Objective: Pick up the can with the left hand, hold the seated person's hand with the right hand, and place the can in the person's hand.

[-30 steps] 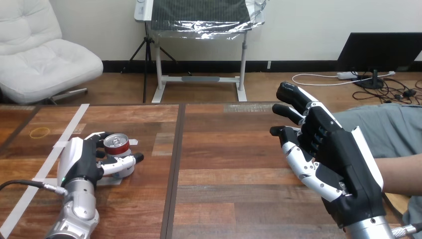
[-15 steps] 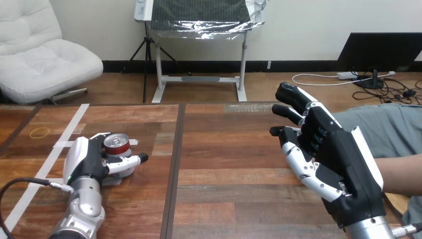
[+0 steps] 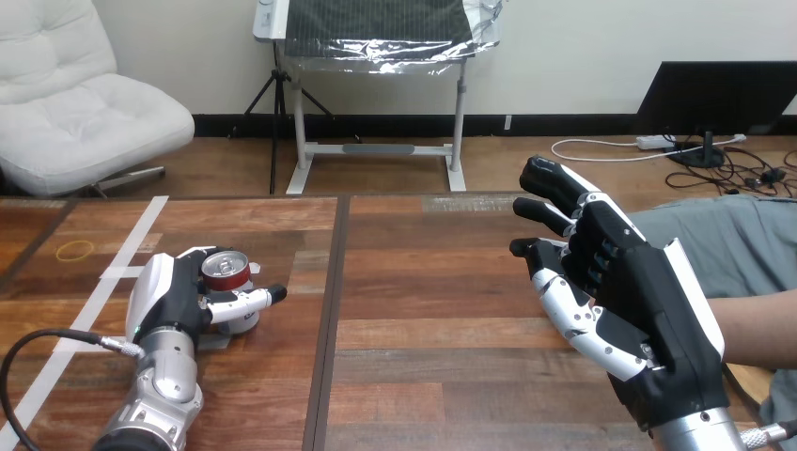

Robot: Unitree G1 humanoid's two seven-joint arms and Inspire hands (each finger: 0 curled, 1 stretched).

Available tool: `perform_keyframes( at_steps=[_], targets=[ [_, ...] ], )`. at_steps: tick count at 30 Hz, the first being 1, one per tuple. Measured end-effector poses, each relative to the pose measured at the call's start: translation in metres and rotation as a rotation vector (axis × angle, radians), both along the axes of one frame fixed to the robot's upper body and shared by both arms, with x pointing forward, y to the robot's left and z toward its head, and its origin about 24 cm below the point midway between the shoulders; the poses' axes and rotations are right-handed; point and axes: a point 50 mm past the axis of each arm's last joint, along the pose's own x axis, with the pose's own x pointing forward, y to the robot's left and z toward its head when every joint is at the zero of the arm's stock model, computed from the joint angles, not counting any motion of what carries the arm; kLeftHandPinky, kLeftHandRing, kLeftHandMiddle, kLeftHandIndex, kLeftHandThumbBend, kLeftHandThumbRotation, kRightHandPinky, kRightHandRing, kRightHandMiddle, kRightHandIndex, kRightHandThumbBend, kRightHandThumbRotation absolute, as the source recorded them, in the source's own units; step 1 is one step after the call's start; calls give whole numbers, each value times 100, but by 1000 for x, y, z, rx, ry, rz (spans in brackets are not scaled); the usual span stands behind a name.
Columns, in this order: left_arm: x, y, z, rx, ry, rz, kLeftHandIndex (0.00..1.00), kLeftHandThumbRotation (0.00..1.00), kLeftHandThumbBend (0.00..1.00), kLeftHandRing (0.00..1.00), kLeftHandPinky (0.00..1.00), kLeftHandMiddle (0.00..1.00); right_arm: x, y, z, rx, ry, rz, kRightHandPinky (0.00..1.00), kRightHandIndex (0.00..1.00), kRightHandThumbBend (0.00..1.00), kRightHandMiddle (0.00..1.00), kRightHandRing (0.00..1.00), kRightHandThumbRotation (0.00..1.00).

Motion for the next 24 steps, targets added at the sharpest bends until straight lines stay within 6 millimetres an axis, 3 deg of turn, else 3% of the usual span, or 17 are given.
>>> perform_keyframes(
  at_steps=[8, 20, 24],
  targets=[
    [0, 0, 0, 3, 1, -3, 77, 27, 82, 76, 71, 79, 0, 0, 0, 1, 2, 0, 72, 87, 24, 89, 86, 14],
    [1, -1, 3, -10, -34, -8, 68, 5, 75, 65, 60, 68, 0, 0, 0, 1, 3, 0, 72, 87, 25, 89, 85, 15],
    [2, -2, 4, -10, -56, -11, 64, 2, 73, 61, 56, 64, 0, 0, 0, 2, 4, 0, 72, 87, 25, 89, 85, 14]
  ],
)
